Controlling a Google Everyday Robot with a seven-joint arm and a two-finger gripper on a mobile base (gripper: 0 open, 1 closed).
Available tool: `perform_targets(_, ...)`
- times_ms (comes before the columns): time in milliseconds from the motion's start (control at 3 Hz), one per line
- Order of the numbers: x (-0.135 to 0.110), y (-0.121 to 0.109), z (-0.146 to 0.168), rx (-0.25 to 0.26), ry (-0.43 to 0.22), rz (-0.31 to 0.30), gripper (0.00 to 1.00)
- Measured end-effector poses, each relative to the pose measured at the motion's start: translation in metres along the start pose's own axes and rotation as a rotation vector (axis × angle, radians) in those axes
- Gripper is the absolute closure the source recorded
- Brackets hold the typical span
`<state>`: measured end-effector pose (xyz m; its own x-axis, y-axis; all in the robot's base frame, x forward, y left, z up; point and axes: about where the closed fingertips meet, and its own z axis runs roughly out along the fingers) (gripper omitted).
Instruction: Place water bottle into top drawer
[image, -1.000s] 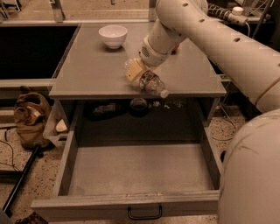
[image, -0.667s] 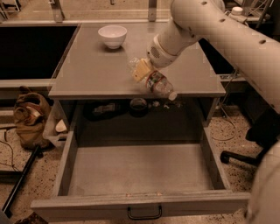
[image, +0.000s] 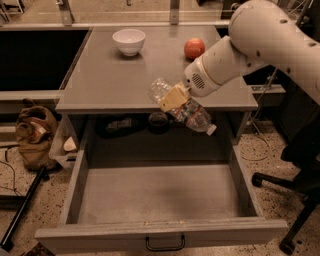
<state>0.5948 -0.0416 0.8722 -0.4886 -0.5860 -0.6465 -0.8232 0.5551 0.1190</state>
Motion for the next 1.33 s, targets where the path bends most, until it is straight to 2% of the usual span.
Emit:
perform_targets(333,0.060,0.063,0.007,-0.032,-0.058,-0.044,1.00)
perform_targets(667,0.059,0.063,0.007,-0.032,-0.058,-0.044,1.00)
perform_targets(1000,0.059,0.062,0.035,-0.039,-0.070,-0.075,1.00)
perform_targets(1333,0.077,0.068,0.088,-0.055,-0.101,-0.052,1.00)
